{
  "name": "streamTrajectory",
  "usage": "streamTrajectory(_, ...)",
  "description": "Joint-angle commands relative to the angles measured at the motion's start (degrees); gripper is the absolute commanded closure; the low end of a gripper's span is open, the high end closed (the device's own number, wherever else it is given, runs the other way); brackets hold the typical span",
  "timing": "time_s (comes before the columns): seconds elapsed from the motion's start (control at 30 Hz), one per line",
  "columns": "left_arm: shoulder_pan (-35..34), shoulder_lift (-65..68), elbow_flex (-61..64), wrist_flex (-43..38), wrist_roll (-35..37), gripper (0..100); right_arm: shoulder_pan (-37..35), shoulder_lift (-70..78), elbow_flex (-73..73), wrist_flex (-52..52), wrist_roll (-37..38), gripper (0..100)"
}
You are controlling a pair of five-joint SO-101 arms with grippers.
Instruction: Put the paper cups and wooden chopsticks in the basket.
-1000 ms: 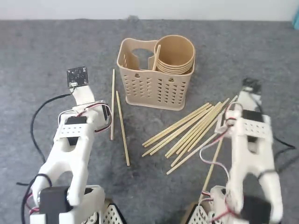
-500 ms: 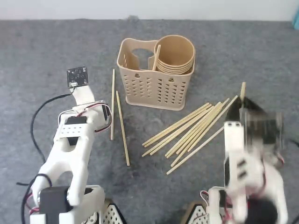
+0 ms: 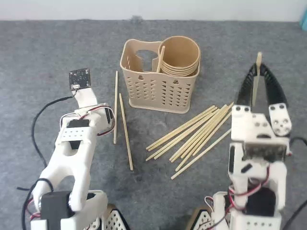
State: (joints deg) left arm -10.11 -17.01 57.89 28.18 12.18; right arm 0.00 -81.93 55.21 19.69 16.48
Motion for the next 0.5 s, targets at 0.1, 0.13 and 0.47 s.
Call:
streamTrajectory(0.1, -0.35, -0.26, -1.63, -1.85, 0.18, 88, -4.53, 13.85, -15.3, -2.07, -21.63, 98.9)
streamTrajectory(0.13, -0.35, -0.26, -1.63, -1.85, 0.18, 88, -5.93, 16.04, -17.49, -2.07, -24.09, 98.9)
streamTrajectory(0.47, -0.35, -0.26, -1.45, -3.43, 0.18, 88, -16.57, 34.24, -39.65, -2.15, -27.69, 98.9)
